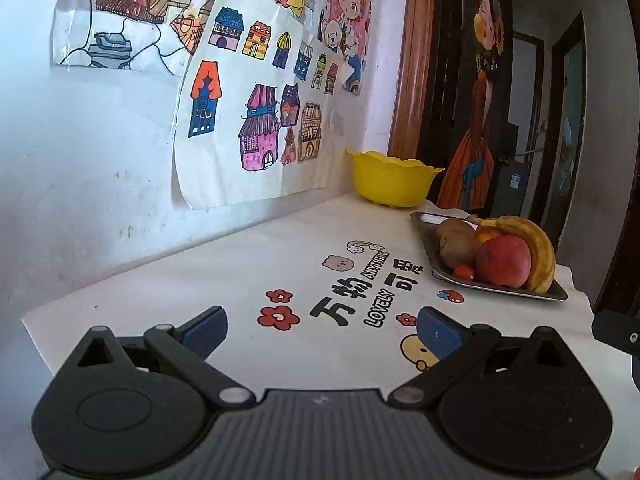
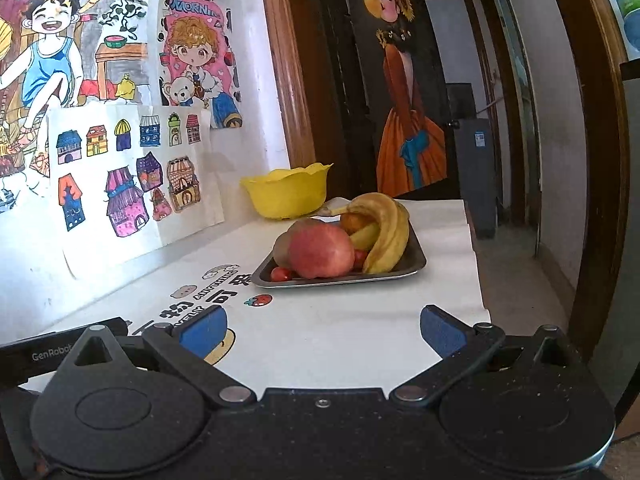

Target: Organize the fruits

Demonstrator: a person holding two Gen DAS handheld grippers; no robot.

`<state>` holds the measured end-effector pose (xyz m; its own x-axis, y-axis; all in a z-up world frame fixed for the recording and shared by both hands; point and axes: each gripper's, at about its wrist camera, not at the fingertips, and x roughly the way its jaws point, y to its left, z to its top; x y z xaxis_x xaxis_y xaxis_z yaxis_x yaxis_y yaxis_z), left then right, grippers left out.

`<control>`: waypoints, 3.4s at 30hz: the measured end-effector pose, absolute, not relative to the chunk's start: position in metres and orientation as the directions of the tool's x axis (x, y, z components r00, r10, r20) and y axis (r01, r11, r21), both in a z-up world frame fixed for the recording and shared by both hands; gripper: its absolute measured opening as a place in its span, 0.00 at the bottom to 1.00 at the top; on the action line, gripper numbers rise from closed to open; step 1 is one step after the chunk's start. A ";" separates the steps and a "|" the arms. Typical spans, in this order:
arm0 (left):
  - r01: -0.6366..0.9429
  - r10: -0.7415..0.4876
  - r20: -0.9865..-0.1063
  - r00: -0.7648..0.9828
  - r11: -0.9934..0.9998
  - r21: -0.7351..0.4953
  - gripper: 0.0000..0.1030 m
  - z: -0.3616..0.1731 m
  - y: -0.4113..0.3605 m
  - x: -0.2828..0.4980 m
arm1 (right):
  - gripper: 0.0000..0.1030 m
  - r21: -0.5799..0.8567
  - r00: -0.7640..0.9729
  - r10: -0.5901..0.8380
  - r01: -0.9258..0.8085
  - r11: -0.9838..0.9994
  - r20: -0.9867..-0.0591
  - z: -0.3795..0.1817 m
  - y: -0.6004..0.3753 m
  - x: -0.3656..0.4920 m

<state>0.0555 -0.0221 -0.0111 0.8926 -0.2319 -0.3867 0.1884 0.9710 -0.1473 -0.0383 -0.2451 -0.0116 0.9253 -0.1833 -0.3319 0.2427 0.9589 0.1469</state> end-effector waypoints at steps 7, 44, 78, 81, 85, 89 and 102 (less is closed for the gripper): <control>0.184 -0.228 -0.377 0.898 0.972 -0.149 1.00 -0.010 -0.022 0.050 | 0.99 0.143 0.921 -0.156 0.219 0.965 -0.358 -0.015 -0.242 -0.036; 0.176 -0.198 -0.372 0.907 0.980 -0.091 1.00 -0.010 -0.021 0.040 | 0.99 0.155 0.908 -0.131 0.207 0.966 -0.397 -0.019 -0.243 -0.033; 0.145 -0.150 -0.391 0.908 0.989 -0.042 1.00 -0.006 -0.024 0.034 | 0.99 0.150 0.905 -0.136 0.212 0.966 -0.402 -0.021 -0.243 -0.033; 0.143 -0.148 -0.392 0.908 0.989 -0.042 1.00 -0.006 -0.024 0.034 | 0.99 0.150 0.905 -0.135 0.211 0.966 -0.403 -0.021 -0.243 -0.033; 0.141 -0.145 -0.393 0.908 0.989 -0.039 1.00 -0.006 -0.023 0.034 | 0.99 0.150 0.905 -0.136 0.212 0.966 -0.403 -0.021 -0.243 -0.033; 0.141 -0.145 -0.395 0.907 0.989 -0.040 1.00 -0.006 -0.024 0.034 | 0.99 0.150 0.905 -0.136 0.212 0.966 -0.403 -0.022 -0.243 -0.034; 0.141 -0.144 -0.395 0.907 0.989 -0.038 1.00 -0.007 -0.024 0.034 | 0.99 0.149 0.905 -0.136 0.212 0.966 -0.404 -0.021 -0.242 -0.033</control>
